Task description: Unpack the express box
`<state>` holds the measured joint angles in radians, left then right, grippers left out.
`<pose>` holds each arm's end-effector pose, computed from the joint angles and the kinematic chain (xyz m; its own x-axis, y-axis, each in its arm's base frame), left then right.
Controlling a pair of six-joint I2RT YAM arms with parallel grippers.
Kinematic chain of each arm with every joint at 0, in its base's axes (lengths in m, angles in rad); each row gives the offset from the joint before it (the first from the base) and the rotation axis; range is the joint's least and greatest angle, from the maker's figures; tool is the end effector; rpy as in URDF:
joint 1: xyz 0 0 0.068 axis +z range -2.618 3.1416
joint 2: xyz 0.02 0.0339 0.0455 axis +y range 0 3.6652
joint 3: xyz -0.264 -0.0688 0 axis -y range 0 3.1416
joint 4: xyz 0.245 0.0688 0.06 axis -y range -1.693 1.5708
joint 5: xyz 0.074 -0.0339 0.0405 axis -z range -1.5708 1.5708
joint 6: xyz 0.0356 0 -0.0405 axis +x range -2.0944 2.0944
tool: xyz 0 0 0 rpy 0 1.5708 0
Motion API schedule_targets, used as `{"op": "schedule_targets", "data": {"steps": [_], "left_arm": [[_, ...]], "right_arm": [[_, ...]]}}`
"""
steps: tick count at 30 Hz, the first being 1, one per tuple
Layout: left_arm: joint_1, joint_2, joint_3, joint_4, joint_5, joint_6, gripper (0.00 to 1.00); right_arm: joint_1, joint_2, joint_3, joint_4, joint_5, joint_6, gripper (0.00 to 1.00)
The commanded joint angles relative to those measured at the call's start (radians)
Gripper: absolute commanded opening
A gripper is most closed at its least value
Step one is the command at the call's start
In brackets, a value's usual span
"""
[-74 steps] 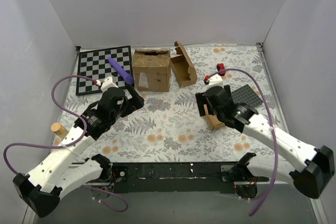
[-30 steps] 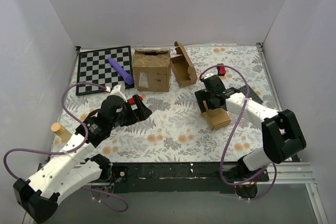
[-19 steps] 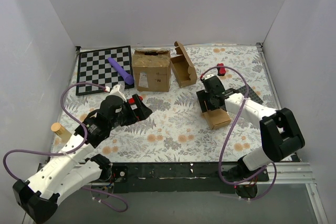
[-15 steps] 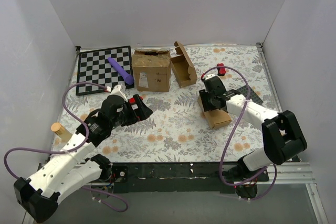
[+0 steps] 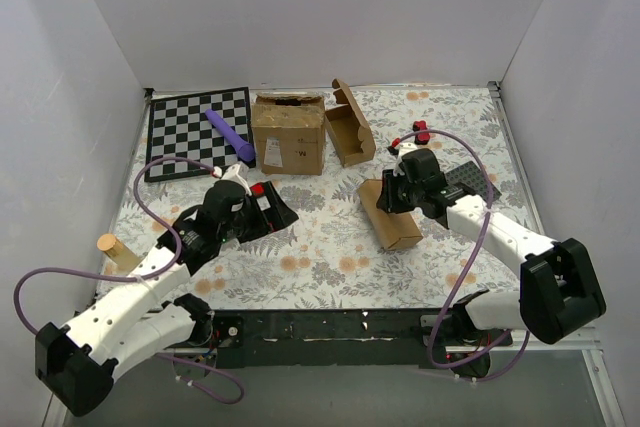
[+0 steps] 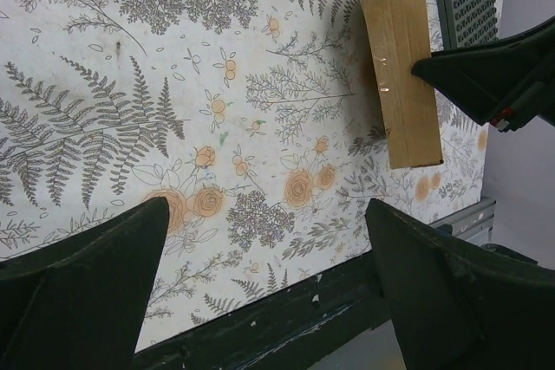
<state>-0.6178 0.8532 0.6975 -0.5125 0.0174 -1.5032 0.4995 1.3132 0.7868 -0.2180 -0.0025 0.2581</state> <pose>0.1494 -0.1069 0.2658 -0.6231 -0.7810 -0.0423 -0.4640 0.4126 -0.7839 0.2416 0.1320 0.2233 -0.6977 -0.0899 -0.7107 -0.3129 0.9307 0.1894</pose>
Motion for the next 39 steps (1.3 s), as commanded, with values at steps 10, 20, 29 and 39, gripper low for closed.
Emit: {"op": "schedule_targets", "data": {"steps": [10,20,29,39], "left_arm": [[0.001,0.092,-0.049,0.124,0.082,-0.038,0.98],[-0.025,0.265,-0.049,0.273,0.148,-0.083,0.85],[-0.198,0.585,0.077,0.351,0.056,-0.094,0.21],[-0.206,0.787,0.178,0.379,0.096,-0.086,0.34]], "right_arm": [[0.019,-0.02,-0.003,-0.089,-0.166,0.043,0.68],[0.024,-0.169,0.0,-0.066,0.054,0.087,0.7],[0.019,0.024,0.072,-0.158,0.279,0.086,0.4],[0.013,0.087,0.042,-0.143,0.289,0.056,0.63]]}}
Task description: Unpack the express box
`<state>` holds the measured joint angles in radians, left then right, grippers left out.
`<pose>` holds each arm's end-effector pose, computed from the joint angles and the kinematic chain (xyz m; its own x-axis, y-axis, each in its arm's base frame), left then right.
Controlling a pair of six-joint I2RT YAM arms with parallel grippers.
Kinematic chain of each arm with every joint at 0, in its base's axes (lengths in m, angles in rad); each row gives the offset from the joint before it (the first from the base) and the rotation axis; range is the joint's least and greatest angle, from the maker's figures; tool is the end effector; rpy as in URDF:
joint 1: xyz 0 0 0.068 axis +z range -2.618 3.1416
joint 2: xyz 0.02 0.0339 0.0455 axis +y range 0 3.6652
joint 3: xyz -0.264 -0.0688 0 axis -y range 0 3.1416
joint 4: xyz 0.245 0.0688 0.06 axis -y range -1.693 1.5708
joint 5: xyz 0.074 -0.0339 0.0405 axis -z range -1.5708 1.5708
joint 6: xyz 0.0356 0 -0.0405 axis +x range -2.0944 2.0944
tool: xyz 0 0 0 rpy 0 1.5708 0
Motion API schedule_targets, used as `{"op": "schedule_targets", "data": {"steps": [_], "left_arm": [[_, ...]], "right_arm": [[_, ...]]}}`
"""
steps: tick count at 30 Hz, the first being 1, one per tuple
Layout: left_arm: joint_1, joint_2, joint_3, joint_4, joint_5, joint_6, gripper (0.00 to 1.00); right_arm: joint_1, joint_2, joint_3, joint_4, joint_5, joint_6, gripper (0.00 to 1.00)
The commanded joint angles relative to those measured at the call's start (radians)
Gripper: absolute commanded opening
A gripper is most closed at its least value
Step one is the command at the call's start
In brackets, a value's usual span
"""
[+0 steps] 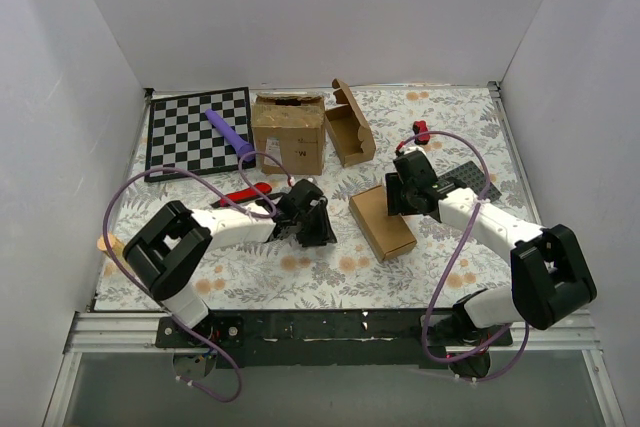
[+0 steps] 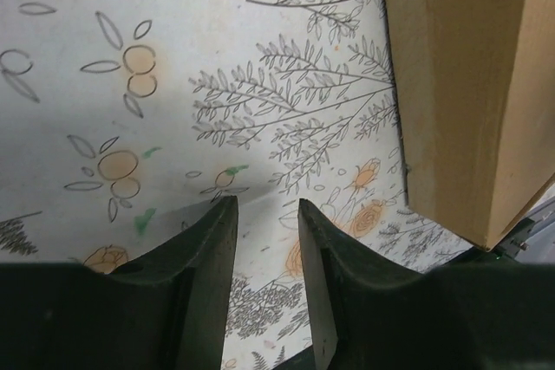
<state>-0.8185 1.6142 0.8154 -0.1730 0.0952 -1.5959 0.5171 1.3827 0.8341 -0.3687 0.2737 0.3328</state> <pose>0.2073 -0.2265 0.1532 -0.7490 -0.6560 0.0926 -0.5833 0.5867 -0.5617 0.2454 0.1285 0.2103 -0.7611 -0.0710 -0.6447 -0.0894 0.9960 -0.0042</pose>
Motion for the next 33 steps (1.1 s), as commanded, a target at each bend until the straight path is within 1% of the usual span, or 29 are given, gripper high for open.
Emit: {"op": "schedule_targets", "data": {"steps": [1,4,6,8,10,13,18,22,26,30,32,33], "left_arm": [[-0.005,0.044,0.079,0.043,0.023,0.013,0.35],[-0.01,0.102,0.103,0.056,0.044,0.016,0.35],[-0.016,0.137,0.123,0.067,0.061,0.022,0.35],[-0.018,0.153,0.134,0.078,0.073,0.03,0.37],[-0.019,0.168,0.137,0.102,0.09,0.039,0.39],[-0.019,0.173,0.14,0.133,0.103,0.043,0.42],[-0.019,0.162,0.139,0.153,0.1,0.045,0.44],[-0.019,0.118,0.116,0.147,0.058,0.042,0.44],[-0.019,0.015,0.082,0.121,-0.015,0.03,0.45],[-0.016,-0.085,0.045,0.087,-0.08,0.019,0.46],[-0.016,-0.121,0.021,0.072,-0.083,0.011,0.47],[-0.013,-0.149,0.012,0.067,-0.121,0.007,0.47]], "right_arm": [[-0.005,0.025,-0.012,0.019,-0.02,-0.014,0.63],[-0.005,0.044,-0.024,0.027,-0.06,-0.003,0.61],[-0.005,0.053,-0.039,0.045,-0.083,-0.003,0.57],[-0.006,0.052,-0.061,0.062,-0.126,0.008,0.55],[-0.008,0.026,-0.088,0.092,-0.187,0.032,0.55],[-0.025,-0.022,-0.142,0.143,-0.237,0.075,0.54],[-0.045,-0.04,-0.168,0.132,-0.226,0.078,0.53],[-0.063,-0.027,-0.19,0.145,-0.235,0.077,0.52],[-0.094,-0.005,-0.216,0.163,-0.243,0.08,0.52],[-0.129,-0.031,-0.248,0.191,-0.249,0.092,0.51],[-0.143,-0.051,-0.254,0.194,-0.248,0.092,0.51],[-0.146,-0.057,-0.256,0.194,-0.246,0.092,0.5]]}}
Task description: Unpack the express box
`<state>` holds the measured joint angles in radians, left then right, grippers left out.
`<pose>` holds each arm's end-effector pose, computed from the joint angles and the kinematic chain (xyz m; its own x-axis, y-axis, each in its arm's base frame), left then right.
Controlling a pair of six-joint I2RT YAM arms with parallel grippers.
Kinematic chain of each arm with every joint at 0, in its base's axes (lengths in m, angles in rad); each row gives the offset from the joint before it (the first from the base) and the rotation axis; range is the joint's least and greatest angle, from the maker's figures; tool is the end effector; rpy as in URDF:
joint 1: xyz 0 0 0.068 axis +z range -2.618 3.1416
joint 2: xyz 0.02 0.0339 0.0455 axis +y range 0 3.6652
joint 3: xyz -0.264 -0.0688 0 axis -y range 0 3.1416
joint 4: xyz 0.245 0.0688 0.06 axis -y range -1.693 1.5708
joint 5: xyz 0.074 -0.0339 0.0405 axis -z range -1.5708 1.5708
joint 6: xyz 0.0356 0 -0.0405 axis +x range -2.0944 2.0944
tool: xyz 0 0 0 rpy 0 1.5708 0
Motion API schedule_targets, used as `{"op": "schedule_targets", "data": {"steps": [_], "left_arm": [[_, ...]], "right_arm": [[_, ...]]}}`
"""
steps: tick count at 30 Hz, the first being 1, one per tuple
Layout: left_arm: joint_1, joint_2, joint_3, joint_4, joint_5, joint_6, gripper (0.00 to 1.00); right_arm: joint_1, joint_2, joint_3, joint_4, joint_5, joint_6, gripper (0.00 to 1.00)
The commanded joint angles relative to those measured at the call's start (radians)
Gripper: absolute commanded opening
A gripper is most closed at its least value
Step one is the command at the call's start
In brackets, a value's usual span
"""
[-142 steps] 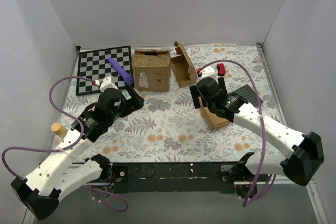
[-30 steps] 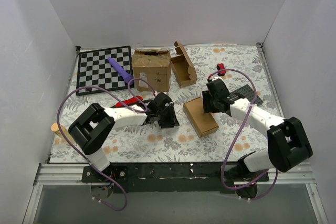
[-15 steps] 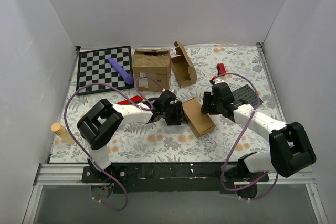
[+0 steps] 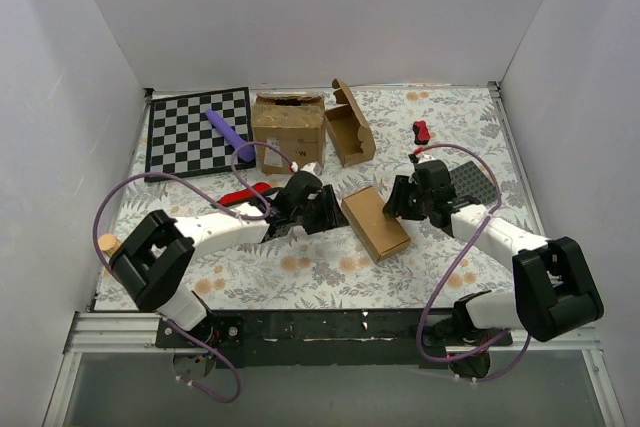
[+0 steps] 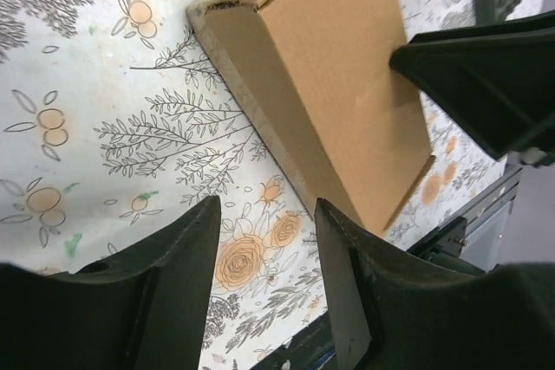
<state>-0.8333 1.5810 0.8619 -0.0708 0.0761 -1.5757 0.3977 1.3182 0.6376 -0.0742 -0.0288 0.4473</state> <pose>0.2156 -0.2414 0.1835 -0.7716 -0.6334 0.0575 -0.4814 0.5226 -0.7036 0.2412 0.1024 0.1865 -0.7453 0.1558 -0.6482 -0.0933 0.9384 0.3328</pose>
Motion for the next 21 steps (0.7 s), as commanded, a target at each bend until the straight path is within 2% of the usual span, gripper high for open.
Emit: {"op": "schedule_targets", "data": {"steps": [1,5,7,11,16,21], "left_arm": [[0.003,-0.122,-0.04,-0.04,-0.104,-0.017,0.48],[0.005,-0.107,-0.05,-0.058,-0.111,-0.024,0.49],[0.007,-0.086,-0.047,-0.061,-0.104,-0.032,0.49],[0.008,-0.049,-0.044,-0.073,-0.095,-0.041,0.5],[0.011,0.007,-0.031,-0.081,-0.047,-0.037,0.5],[0.011,0.02,-0.052,-0.037,0.011,-0.037,0.49]], "right_arm": [[-0.034,0.001,-0.059,-0.102,0.059,-0.021,0.5],[-0.036,-0.054,-0.073,-0.076,0.037,-0.027,0.54],[-0.034,-0.083,-0.09,-0.059,0.004,-0.015,0.64],[-0.037,-0.114,-0.09,-0.061,0.0,-0.004,0.75],[-0.04,-0.091,-0.099,-0.044,-0.104,0.018,0.91],[-0.04,-0.102,-0.134,0.043,-0.262,0.062,0.95]]}}
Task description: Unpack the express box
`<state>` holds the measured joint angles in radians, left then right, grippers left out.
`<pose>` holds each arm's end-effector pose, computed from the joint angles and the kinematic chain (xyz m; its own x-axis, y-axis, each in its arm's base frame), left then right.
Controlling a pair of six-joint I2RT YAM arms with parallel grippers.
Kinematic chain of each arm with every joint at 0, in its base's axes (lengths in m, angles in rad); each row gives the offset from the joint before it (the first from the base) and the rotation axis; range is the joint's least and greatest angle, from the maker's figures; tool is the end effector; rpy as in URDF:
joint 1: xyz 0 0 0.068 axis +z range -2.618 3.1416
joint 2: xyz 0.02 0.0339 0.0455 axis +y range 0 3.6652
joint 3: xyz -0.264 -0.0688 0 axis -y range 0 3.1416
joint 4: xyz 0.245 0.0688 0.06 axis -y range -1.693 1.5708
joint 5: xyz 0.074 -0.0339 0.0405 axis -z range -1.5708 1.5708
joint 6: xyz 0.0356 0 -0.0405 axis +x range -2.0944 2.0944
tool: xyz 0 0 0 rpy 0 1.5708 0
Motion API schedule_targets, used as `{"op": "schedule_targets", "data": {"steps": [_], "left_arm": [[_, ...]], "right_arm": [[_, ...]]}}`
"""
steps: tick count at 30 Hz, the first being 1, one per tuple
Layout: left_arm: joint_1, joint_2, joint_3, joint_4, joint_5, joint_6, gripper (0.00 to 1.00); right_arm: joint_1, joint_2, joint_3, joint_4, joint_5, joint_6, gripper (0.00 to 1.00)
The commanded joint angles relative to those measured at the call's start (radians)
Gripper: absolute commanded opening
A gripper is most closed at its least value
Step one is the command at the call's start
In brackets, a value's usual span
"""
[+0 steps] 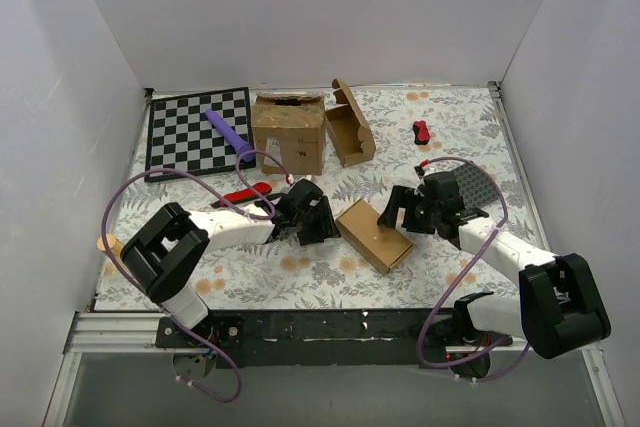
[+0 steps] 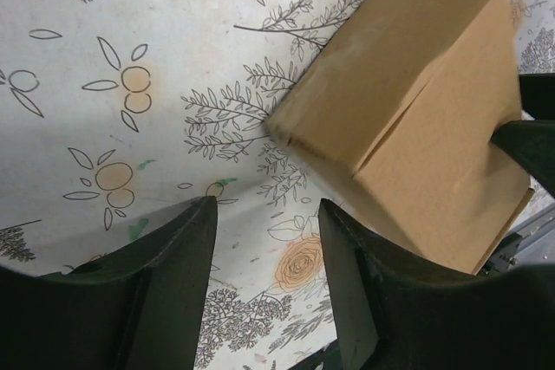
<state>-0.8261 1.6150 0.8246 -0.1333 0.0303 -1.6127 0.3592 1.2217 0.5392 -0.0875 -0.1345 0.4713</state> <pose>0.2112 -0.2307 0.1579 -0.7240 -0.6880 0.0494 -0.5716 0.5583 -0.6013 0.2194 0.0875 0.1775 -0.7797 0.1878 -0.5973 -0.0948 0.9075 0.4091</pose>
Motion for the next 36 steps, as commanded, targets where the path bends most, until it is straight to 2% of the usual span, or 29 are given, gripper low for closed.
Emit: {"op": "schedule_targets", "data": {"steps": [1,8,13,20,23,27,31,34,35,36], "left_arm": [[0.004,-0.014,-0.019,0.037,0.068,0.0,0.5],[0.004,-0.001,-0.01,0.098,0.102,0.011,0.49],[0.008,0.052,0.071,0.078,0.079,0.027,0.5],[0.068,0.117,0.146,0.058,0.088,0.048,0.5],[0.087,0.112,0.153,0.035,0.085,0.059,0.5],[0.099,0.01,0.104,0.02,0.024,0.065,0.5],[0.105,-0.096,0.038,0.017,-0.016,0.057,0.53],[0.105,-0.162,-0.01,0.012,-0.048,0.039,0.76],[0.105,-0.177,-0.022,0.0,-0.056,0.03,0.93],[0.105,-0.19,-0.031,-0.003,-0.061,0.025,0.97]], "right_arm": [[0.0,-0.002,-0.041,0.071,-0.184,0.05,0.95],[0.018,-0.036,-0.079,0.129,-0.255,0.136,0.97],[0.056,-0.045,-0.074,0.157,-0.281,0.167,0.97],[0.076,0.005,-0.039,0.177,-0.286,0.162,0.96],[0.076,0.01,0.021,0.102,-0.229,0.11,0.97],[0.115,-0.001,0.169,-0.119,-0.021,0.03,0.97],[0.228,0.071,0.342,-0.273,0.172,0.01,0.98],[0.308,0.181,0.477,-0.404,0.308,0.023,0.98],[0.322,0.212,0.505,-0.435,0.334,0.03,0.98],[0.348,0.238,0.559,-0.502,0.393,0.041,0.98]]}}
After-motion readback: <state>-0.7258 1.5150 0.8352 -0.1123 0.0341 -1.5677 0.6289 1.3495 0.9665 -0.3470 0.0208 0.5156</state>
